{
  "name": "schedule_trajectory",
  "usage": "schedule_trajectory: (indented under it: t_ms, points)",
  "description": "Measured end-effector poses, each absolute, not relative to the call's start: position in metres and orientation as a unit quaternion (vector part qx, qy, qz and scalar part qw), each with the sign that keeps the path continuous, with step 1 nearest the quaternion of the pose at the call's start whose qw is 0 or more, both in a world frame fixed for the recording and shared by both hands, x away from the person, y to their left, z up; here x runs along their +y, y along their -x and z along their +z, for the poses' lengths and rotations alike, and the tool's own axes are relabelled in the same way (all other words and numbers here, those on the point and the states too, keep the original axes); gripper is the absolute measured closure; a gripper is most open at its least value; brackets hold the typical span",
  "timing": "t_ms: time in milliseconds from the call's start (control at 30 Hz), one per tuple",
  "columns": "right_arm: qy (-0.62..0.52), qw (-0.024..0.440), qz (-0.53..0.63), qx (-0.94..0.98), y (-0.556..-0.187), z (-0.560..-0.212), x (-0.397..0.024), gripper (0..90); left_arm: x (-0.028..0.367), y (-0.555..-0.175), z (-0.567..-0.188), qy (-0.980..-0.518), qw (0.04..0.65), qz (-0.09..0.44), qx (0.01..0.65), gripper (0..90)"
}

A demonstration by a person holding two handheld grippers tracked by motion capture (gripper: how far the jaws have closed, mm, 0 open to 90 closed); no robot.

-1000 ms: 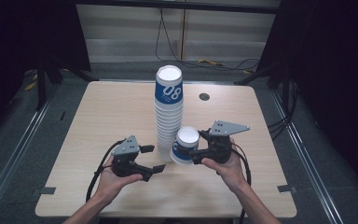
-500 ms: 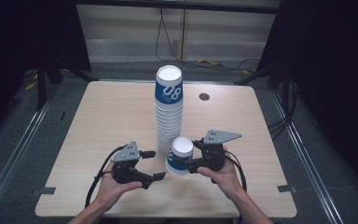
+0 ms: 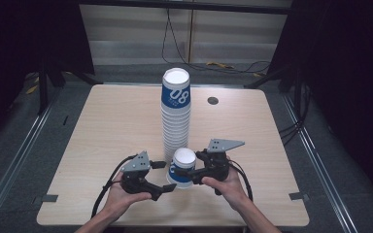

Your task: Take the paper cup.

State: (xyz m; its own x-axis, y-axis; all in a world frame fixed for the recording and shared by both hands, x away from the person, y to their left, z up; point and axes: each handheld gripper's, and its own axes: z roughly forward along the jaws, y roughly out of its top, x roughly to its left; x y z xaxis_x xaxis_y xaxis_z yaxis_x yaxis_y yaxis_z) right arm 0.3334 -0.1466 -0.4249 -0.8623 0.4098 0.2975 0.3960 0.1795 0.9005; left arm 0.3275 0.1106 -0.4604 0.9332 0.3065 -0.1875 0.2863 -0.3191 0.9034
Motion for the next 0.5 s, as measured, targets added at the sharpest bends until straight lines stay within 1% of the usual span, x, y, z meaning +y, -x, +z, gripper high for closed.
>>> schedule_trajectory:
  t_ms: [100, 200, 400, 500]
  points:
    - [-0.259, 0.003, 0.583, 0.770, -0.332, -0.427, -0.144, 28.5, 0.110, -0.327, -0.462, -0.814, 0.553, 0.004, 0.178, 14.7]
    - [-0.259, -0.002, 0.585, 0.769, -0.331, -0.429, -0.142, 28.5, 0.108, -0.327, -0.462, -0.815, 0.553, 0.008, 0.175, 10.7]
    - [-0.253, -0.001, 0.589, 0.768, -0.329, -0.432, -0.133, 28.5, 0.104, -0.326, -0.463, -0.807, 0.564, -0.002, 0.173, 12.2]
    - [-0.251, -0.002, 0.598, 0.761, -0.328, -0.434, -0.128, 28.5, 0.101, -0.328, -0.465, -0.808, 0.562, -0.001, 0.175, 9.3]
